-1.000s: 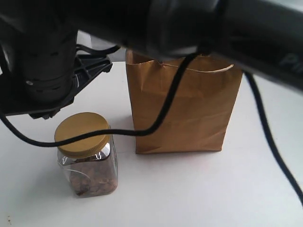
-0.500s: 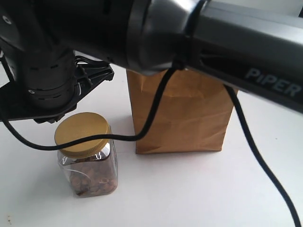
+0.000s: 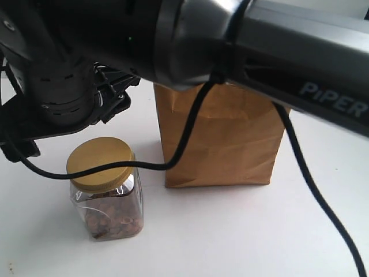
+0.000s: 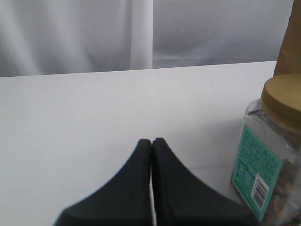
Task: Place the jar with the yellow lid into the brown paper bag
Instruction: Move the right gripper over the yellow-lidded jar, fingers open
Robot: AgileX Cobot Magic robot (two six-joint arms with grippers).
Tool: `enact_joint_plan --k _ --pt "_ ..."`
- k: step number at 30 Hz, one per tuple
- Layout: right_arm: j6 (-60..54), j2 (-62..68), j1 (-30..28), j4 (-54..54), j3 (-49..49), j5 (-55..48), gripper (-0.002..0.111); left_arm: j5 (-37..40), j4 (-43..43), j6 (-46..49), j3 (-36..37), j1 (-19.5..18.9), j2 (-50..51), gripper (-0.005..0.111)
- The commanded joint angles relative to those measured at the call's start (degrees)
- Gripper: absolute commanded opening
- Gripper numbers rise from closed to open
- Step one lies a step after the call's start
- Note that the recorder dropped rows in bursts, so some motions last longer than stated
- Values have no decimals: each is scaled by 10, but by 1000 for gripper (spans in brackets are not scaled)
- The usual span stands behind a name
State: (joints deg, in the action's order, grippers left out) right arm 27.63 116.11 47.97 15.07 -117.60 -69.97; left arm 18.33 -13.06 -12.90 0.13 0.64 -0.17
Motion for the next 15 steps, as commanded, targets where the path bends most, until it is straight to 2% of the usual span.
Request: enact_joint_plan --k 1,15 --pt "-4 -4 -1 12 -2 0 92 -5 2 -2 -1 3 2 1" --pt "3 -4 -1 27 -2 0 92 -5 2 -2 -1 3 2 1"
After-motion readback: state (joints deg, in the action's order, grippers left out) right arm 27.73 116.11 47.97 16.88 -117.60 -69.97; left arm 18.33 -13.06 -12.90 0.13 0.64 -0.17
